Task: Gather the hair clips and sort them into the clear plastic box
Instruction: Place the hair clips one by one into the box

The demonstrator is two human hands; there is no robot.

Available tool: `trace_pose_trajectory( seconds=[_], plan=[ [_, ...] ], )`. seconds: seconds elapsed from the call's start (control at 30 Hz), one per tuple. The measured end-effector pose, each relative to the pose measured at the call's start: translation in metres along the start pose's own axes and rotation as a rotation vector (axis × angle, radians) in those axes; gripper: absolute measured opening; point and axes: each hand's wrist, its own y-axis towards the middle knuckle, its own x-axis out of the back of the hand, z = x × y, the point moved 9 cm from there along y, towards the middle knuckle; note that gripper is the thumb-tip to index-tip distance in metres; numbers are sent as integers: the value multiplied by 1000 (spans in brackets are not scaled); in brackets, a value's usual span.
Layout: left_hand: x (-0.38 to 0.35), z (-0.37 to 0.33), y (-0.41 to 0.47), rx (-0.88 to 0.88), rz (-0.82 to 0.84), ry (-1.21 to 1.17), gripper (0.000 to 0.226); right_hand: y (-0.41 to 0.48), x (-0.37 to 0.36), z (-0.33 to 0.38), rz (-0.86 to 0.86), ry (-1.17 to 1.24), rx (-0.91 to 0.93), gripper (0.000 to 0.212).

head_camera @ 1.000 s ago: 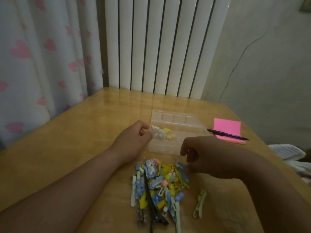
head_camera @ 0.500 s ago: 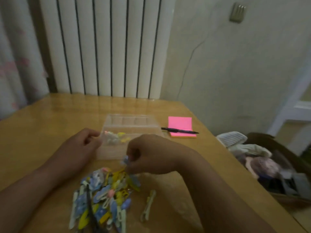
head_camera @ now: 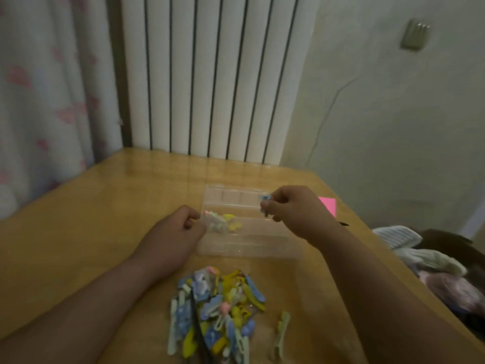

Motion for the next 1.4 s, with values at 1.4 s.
trace_pose_trajectory(
  seconds=[1.4],
  plan=[
    [0,-4,0,-36,22,22,36,-80,-57,25,721,-558,18,19]
  ],
)
